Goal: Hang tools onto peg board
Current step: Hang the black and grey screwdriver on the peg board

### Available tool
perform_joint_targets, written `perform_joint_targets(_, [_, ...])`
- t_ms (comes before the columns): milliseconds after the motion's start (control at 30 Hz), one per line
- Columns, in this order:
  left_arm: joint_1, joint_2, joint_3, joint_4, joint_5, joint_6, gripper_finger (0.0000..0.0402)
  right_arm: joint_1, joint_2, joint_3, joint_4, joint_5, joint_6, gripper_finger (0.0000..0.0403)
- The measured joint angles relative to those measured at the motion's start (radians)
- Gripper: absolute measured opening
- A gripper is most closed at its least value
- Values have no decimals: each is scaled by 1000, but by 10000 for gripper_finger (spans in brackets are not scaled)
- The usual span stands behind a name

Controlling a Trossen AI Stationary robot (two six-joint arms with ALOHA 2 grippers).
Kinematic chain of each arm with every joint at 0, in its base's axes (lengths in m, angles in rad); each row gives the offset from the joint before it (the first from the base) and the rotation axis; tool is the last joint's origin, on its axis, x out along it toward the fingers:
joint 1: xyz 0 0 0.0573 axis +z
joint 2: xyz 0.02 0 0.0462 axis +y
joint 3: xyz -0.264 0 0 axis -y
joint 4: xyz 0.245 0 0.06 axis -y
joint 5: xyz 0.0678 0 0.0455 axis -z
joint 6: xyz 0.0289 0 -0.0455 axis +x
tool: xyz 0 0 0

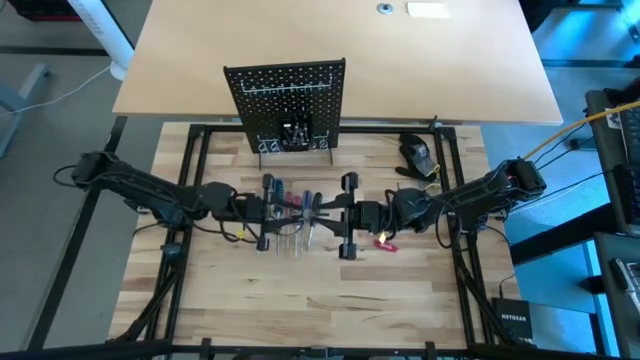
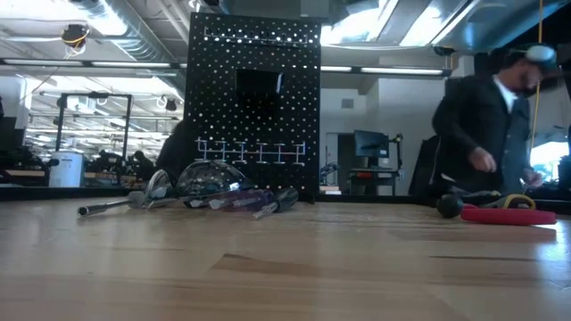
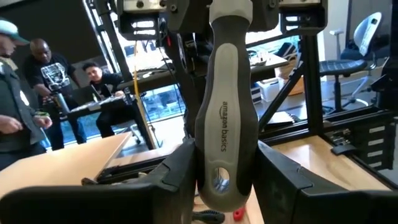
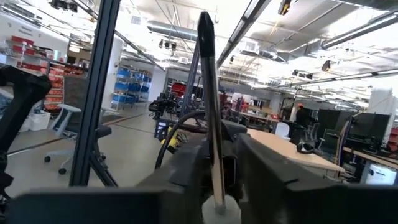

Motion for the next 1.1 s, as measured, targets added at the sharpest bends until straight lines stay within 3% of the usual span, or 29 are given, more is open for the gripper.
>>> perform_joint_targets(167, [-7,-50,0,-81,-82,33,112,14,-16,0,-42,6,30,174])
perform_joint_targets(333, [-40,-144,0,-224,-227,114,114,52,-94,0,-178,49,32,208])
perform_joint_targets(533, [-82,-246,0,-445,-378,114,114,142,-213,0,-454,253,32,215])
perform_joint_targets(700, [-78,-276,0,-601,-423,52,116,193,-249,0,-516,395,-17,215])
perform_joint_targets(1100, [-10,-210,37,-783,-423,-51,114,159,-145,22,-542,418,-83,215])
